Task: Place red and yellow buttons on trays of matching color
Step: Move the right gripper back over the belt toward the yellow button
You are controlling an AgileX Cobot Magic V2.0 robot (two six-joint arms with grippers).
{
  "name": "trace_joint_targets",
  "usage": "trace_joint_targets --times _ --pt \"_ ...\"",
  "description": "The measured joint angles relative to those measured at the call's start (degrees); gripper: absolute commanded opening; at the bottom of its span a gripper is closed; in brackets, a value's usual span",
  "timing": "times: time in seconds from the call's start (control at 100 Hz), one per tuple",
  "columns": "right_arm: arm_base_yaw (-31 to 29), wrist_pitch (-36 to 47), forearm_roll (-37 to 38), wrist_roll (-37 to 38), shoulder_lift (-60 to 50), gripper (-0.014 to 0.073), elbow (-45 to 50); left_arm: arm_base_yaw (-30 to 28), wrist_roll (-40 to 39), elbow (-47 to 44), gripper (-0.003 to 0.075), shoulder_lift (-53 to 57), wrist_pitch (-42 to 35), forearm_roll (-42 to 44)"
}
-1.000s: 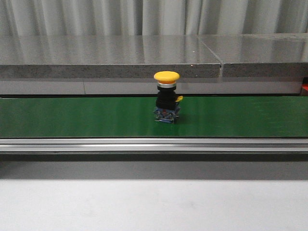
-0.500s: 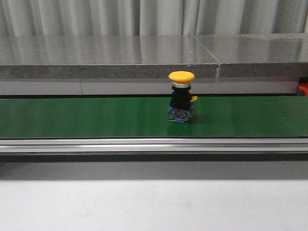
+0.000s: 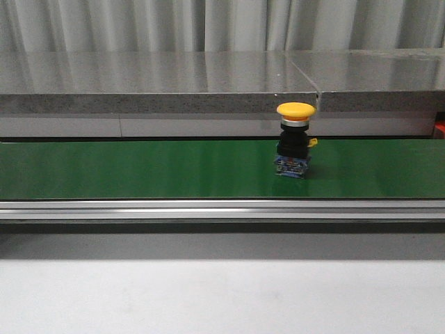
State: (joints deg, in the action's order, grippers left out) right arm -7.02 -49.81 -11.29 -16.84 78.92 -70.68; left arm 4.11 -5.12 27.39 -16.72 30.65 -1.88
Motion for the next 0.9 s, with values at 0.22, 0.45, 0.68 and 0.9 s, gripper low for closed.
trace_joint_targets --times 0.22,0.45,0.68,0.9 --pt "3.12 -5.30 0.00 -4.04 -2.66 0.0602 6.43 0.00 0.00 0.00 -0.0019 0.00 0.00 0.00" --pt "7.45 -3.48 -0.12 -4.72 -2.66 0.0602 9.24 0.00 0.00 0.00 -0.0019 0.00 0.00 0.00" --pt "11.94 -0.86 -0.46 -5.13 0.01 0.0602 9.24 0.00 0.00 0.00 -0.0019 0.00 0.00 0.00" --pt "15.25 4.04 -1.07 -5.35 4.53 0.0602 9.24 0.00 0.00 0.00 -0.0019 0.00 0.00 0.00"
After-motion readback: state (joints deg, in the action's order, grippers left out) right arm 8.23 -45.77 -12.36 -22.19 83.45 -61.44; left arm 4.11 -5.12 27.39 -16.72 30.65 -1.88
